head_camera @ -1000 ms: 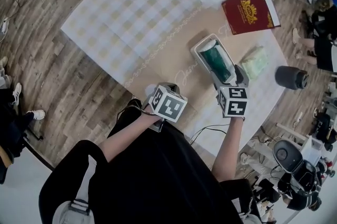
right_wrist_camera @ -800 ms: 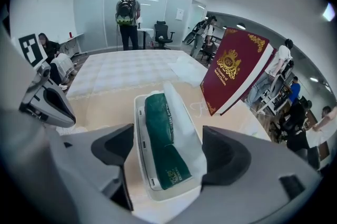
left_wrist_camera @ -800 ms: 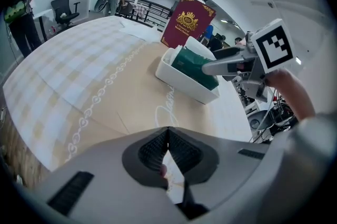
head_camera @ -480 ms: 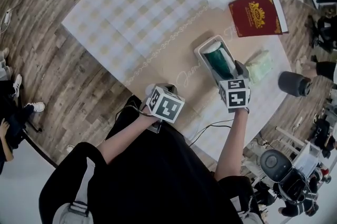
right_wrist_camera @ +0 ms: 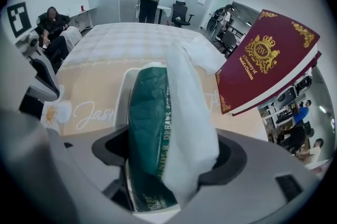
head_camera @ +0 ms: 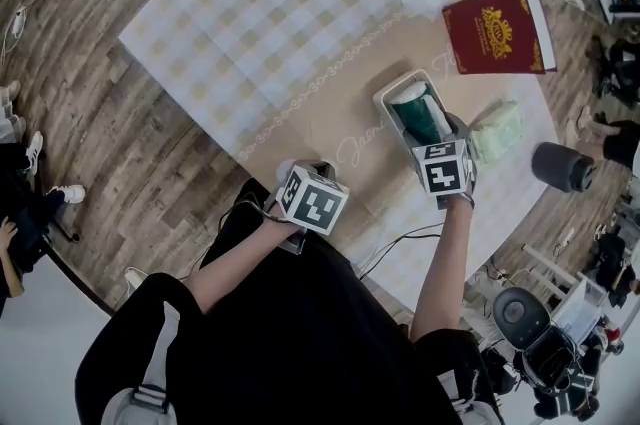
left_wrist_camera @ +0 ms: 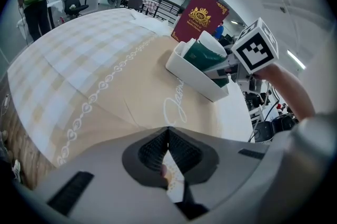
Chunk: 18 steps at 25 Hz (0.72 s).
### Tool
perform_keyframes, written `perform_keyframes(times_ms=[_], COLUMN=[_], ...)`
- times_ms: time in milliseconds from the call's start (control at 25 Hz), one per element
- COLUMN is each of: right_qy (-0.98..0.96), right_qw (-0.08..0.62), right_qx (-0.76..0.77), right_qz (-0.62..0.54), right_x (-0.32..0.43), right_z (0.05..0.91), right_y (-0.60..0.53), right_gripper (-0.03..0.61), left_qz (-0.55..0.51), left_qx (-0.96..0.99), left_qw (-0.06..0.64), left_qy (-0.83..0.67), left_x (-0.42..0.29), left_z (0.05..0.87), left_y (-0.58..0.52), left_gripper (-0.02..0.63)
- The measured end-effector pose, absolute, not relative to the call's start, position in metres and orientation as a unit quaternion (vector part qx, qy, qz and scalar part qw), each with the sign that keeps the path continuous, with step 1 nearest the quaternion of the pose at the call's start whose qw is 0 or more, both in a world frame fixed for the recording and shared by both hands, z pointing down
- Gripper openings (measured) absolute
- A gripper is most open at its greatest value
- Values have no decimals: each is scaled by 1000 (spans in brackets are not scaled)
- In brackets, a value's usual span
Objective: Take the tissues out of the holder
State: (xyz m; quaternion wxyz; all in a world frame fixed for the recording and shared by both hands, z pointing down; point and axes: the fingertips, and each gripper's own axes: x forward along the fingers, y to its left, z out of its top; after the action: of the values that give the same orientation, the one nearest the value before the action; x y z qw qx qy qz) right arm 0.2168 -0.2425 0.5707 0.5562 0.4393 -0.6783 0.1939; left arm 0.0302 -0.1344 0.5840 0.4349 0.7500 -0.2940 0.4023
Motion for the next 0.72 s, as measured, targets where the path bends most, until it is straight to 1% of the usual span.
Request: perform_keyframes(times_ms=[200,600,720], right_qy=[-671,-682,-681], right_qw=[573,568,570], right_qx=[426,419,418], right_qz=[199,190,190], right_x=[217,212,205], right_z=[576,573,572], right_y=[-241,-239,-244], right_gripper=[374,327,317], left_qz=[404,408,412], left_qx=[745,745,748], left_qw=[439,439,428], left_qy=[-297,-293,-295], left_x=[28,28,19], left_z=[588,589,587], left_y=[-131,-130,-140], left_gripper=[6,6,6])
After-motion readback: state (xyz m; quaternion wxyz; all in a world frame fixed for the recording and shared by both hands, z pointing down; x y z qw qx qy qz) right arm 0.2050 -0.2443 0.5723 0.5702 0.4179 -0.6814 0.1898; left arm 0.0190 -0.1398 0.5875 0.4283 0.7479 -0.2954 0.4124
